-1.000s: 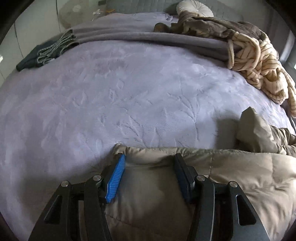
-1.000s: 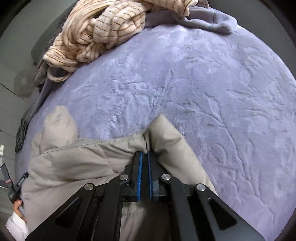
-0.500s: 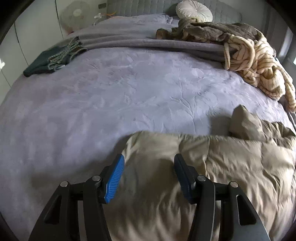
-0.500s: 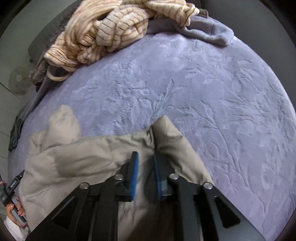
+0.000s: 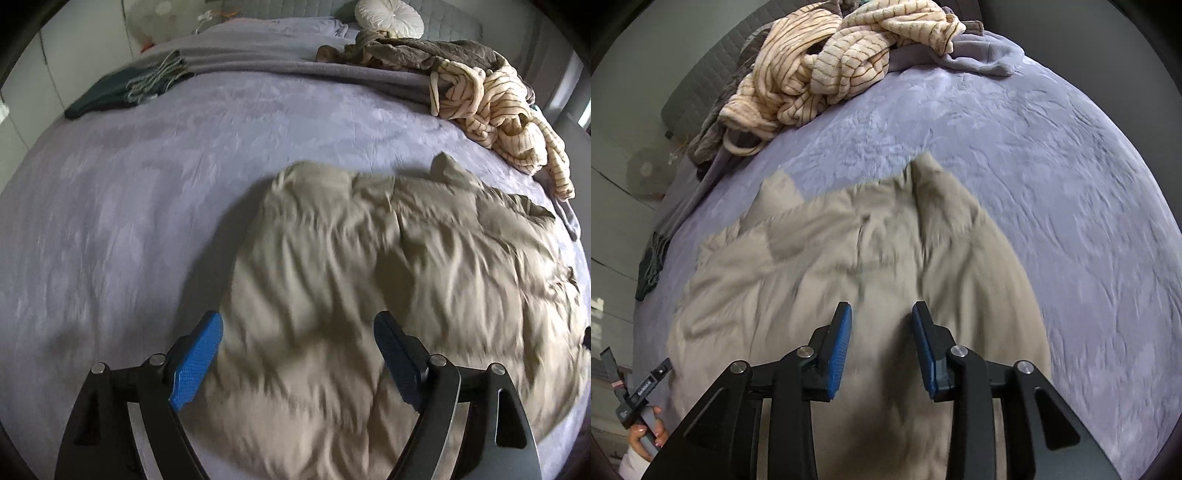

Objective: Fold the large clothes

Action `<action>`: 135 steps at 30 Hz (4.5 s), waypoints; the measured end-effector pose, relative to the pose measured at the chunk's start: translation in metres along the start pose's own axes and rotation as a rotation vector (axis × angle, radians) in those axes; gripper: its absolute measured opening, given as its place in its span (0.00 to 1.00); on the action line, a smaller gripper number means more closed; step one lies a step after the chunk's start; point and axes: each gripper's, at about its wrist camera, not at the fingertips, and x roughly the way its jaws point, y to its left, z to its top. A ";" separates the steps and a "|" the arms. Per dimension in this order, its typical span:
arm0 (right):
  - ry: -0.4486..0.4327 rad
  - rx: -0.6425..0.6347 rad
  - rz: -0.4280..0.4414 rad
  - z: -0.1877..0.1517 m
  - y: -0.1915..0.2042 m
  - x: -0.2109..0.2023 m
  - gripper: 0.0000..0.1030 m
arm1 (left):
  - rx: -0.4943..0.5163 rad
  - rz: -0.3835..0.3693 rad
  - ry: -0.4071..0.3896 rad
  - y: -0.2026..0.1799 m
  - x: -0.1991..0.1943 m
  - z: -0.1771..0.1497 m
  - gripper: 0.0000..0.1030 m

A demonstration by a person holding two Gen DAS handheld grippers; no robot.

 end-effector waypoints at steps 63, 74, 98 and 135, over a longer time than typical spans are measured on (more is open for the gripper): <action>0.140 0.561 0.442 -0.125 -0.035 0.024 1.00 | -0.395 -0.491 0.239 0.069 0.013 -0.100 1.00; 0.158 0.596 0.484 -0.119 -0.027 0.046 1.00 | -0.548 -0.470 0.164 0.059 0.042 -0.079 0.99; 0.160 0.511 0.389 -0.132 -0.015 -0.005 0.25 | -0.007 -0.299 0.016 0.040 -0.053 -0.076 0.17; 0.426 0.152 0.276 -0.208 -0.005 -0.114 0.44 | -0.080 -0.041 0.150 0.132 -0.178 -0.198 0.27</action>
